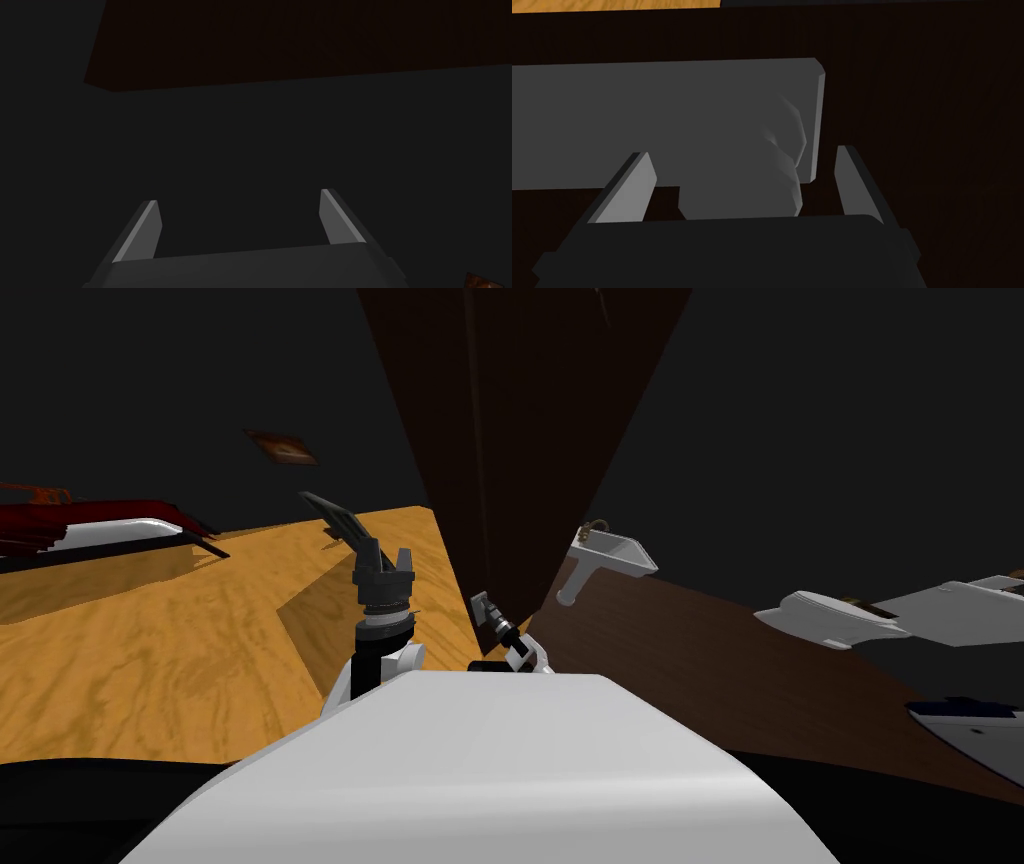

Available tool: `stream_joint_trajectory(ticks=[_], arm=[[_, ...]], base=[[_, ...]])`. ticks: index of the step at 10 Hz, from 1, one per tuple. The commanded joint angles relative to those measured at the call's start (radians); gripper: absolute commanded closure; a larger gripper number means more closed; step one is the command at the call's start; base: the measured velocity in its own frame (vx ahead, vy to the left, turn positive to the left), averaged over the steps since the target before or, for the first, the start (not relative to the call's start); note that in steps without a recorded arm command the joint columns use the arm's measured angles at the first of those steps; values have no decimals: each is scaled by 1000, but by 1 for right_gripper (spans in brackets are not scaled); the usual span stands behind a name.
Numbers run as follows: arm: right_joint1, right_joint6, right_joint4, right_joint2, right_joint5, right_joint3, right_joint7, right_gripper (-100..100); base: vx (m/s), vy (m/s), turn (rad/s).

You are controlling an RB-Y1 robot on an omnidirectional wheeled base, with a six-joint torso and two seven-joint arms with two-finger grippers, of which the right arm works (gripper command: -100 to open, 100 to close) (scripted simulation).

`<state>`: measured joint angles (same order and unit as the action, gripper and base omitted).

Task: Push the door open

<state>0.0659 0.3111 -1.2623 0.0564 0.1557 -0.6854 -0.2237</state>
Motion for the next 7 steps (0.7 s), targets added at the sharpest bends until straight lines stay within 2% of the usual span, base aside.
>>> stream_joint_trajectory(ticks=[1,6,7], arm=[[-1,-1,-1,1,0,0,-1,100],[-1,-1,-1,1,0,0,-1,100],[-10,-4,-3,9,11,5,-4,100]], base=[[-10,-7,-7],[-14,-14,0],[59,89,-111]])
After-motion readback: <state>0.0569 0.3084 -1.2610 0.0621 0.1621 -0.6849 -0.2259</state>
